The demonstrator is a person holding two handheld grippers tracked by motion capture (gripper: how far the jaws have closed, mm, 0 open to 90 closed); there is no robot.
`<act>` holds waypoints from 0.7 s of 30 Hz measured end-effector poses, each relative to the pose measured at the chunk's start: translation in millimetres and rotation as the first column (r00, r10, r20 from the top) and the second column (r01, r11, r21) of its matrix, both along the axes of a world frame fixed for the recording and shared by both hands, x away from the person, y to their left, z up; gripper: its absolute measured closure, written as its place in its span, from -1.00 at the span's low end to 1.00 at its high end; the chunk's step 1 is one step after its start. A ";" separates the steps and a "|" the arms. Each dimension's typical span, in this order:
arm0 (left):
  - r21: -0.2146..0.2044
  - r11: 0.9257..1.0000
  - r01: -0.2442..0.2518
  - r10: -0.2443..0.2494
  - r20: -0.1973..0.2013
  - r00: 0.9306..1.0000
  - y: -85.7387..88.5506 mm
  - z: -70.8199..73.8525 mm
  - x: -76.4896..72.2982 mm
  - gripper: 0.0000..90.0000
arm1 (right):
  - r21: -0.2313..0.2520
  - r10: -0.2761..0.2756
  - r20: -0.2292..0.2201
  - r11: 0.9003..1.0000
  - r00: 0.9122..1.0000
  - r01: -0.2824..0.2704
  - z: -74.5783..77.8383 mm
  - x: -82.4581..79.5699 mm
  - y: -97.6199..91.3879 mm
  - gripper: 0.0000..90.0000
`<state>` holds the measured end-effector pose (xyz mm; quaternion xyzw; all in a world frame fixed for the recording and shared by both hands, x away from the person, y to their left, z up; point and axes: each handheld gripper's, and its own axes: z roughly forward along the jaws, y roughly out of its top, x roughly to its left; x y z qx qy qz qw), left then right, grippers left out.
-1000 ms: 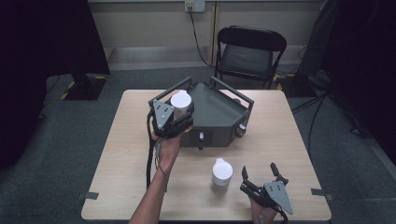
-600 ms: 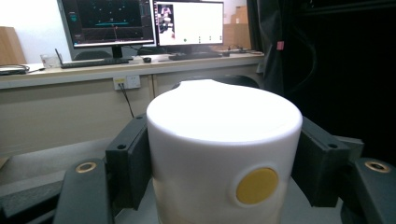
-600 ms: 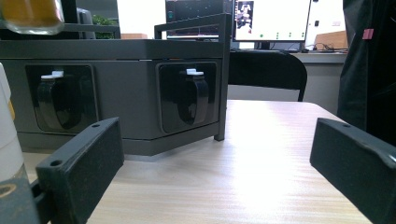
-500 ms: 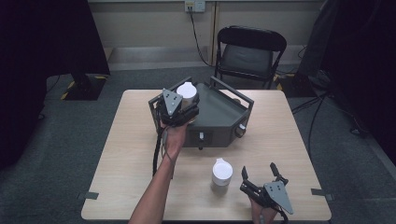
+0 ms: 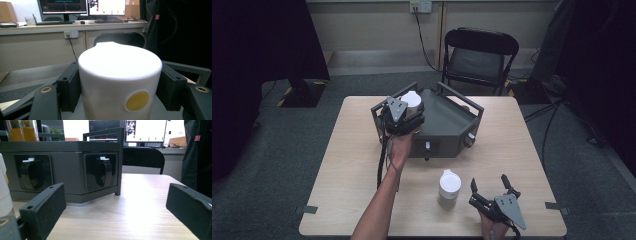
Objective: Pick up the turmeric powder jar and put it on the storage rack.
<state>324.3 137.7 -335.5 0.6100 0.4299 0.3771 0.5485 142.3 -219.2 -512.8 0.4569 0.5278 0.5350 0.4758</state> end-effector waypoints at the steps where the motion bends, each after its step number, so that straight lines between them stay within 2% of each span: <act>1: 0.001 1.000 0.003 -0.003 -0.002 1.000 0.1 -0.2 0.8 -0.32 | 0.001 0.000 -0.001 1.000 1.000 0.000 0.1 0.0 0.0 -0.97; 6: -0.014 1.000 -0.003 0.003 -0.009 1.000 0.8 -3.3 2.0 -0.32 | 0.000 -0.001 -0.001 1.000 1.000 0.001 0.2 0.1 0.1 -0.97; 15: -0.005 1.000 -0.014 0.014 0.003 1.000 -2.2 -6.1 0.1 -0.32 | 0.000 0.000 0.000 1.000 1.000 0.000 0.0 0.0 0.0 -0.97; 21: -0.007 1.000 -0.017 0.017 -0.004 1.000 -3.0 -4.8 0.4 -0.32 | 0.000 0.000 0.000 1.000 1.000 0.000 0.1 0.0 0.0 -0.97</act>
